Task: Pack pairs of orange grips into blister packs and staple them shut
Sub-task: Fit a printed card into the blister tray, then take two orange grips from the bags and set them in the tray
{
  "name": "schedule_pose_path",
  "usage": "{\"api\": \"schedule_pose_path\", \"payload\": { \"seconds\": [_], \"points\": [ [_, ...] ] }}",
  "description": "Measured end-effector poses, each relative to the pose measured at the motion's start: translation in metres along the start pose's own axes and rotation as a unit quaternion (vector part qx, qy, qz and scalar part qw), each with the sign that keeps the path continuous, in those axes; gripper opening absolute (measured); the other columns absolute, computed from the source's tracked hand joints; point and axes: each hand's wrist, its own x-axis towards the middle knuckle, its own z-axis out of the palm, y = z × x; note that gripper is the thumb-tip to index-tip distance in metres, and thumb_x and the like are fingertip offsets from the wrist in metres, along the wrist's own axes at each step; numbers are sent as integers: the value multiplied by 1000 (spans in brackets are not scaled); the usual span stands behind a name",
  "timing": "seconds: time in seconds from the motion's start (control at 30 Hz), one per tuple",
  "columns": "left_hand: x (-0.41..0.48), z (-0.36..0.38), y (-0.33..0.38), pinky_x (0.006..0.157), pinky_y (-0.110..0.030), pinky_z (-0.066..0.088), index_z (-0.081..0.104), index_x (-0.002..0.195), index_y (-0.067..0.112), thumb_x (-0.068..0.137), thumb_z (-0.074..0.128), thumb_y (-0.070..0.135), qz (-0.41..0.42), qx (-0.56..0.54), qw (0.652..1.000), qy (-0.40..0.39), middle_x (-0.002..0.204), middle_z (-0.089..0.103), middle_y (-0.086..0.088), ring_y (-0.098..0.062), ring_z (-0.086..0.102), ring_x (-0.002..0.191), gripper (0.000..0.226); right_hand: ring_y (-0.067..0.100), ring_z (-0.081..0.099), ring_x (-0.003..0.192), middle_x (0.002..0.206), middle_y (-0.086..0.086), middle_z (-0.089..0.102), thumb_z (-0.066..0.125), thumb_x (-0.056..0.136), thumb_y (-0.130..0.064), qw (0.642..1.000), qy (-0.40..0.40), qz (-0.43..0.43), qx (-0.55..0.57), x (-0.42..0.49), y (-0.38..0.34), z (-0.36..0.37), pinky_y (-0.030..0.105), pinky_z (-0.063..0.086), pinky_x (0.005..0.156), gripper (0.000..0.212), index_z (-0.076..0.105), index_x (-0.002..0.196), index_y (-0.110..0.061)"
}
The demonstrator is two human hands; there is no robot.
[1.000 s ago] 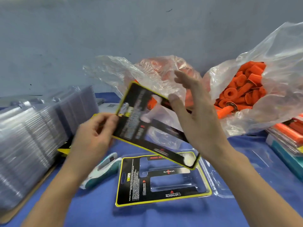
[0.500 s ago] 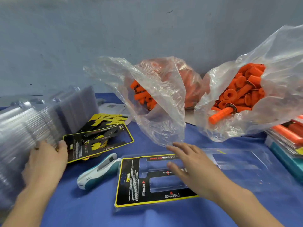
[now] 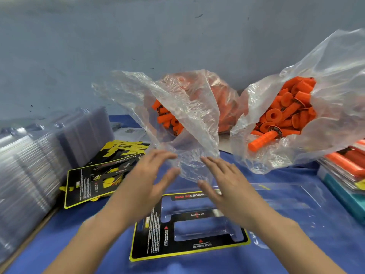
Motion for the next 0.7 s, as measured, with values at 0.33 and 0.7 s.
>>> {"api": "schedule_pose_path", "payload": {
  "seconds": [0.33, 0.7],
  "points": [
    [147, 73, 94, 76, -22, 54, 75, 93, 16, 86, 41, 6, 39, -118, 969, -213, 90, 73, 6, -7, 68, 83, 36, 19, 58, 91, 100, -4, 66, 46, 97, -20, 916, 153, 272, 250, 36, 101, -32, 20, 42, 66, 24, 66, 110, -23],
    [247, 265, 113, 98, -44, 42, 41, 134, 4, 96, 48, 10, -96, 152, 967, -178, 136, 48, -21, -37, 47, 124, 40, 23, 60, 110, 113, 0, 63, 46, 98, -19, 778, 292, 374, 412, 21, 154, -41, 37, 47, 93, 27, 56, 122, -23]
  ]
}}
